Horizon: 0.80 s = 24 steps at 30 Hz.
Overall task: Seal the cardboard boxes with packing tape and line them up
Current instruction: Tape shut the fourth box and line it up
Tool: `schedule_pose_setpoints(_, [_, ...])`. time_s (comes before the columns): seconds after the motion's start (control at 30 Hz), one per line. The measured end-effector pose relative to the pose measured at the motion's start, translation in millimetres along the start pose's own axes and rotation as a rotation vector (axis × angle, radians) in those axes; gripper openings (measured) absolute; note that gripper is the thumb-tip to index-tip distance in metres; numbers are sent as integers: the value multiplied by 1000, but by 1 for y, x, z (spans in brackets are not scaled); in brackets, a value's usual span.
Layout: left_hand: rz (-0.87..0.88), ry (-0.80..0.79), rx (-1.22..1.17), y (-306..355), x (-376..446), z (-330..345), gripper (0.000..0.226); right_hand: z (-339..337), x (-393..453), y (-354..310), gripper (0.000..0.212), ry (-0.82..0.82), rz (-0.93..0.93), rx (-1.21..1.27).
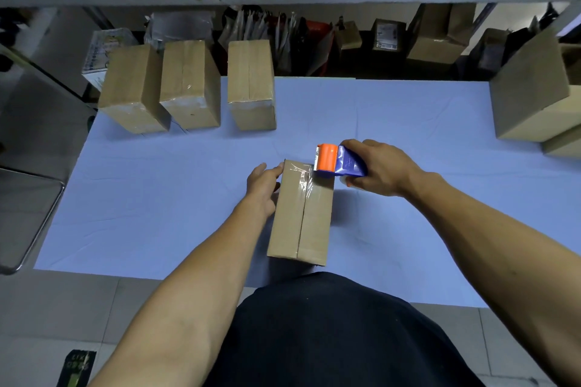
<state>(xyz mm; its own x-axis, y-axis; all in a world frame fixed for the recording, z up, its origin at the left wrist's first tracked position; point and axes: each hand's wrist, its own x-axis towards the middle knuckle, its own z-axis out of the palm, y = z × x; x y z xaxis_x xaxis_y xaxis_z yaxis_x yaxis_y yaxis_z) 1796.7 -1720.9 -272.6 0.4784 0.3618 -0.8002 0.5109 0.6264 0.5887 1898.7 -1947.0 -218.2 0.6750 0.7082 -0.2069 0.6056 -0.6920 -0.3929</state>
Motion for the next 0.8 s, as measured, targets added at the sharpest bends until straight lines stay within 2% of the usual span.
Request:
schedule_pose_setpoints(0.07, [23, 37, 55, 1, -2, 5, 28, 1, -3, -1, 62, 15, 9, 10])
schedule_pose_setpoints(0.1, [57, 91, 89, 1, -3, 7, 21, 2, -4, -3, 62, 19, 14, 13])
schedule_pose_setpoints(0.17, [216, 263, 251, 1, -7, 9, 24, 3, -5, -5, 61, 26, 30, 18])
schedule_pose_setpoints(0.23, [527, 393, 473, -1, -18, 6, 27, 5, -5, -6, 61, 29, 47, 23])
schedule_pose_setpoints(0.3, [858, 316, 709, -6, -31, 4, 24, 7, -5, -8, 60, 36, 55, 22])
schedule_pose_setpoints(0.37, [1029, 100, 1006, -14, -35, 6, 32, 9, -5, -9, 59, 46, 63, 25])
schedule_pose_setpoints(0.43, [1033, -87, 1304, -24, -34, 6, 48, 10, -6, -9, 59, 52, 62, 18])
schedule_pose_setpoints(0.53, [971, -129, 1628, -37, -28, 0, 81, 13, -6, -7, 62, 55, 59, -16])
schedule_pose_setpoints(0.63, [945, -107, 1698, -39, -26, -5, 103, 17, -7, -7, 72, 60, 53, -33])
schedule_pose_setpoints(0.7, [931, -98, 1707, -38, -25, -5, 104, 20, -8, -8, 75, 89, 24, -36])
schedule_pose_setpoints(0.8, [915, -90, 1703, -37, -25, -4, 102, 17, -14, 2, 65, 88, 19, -30])
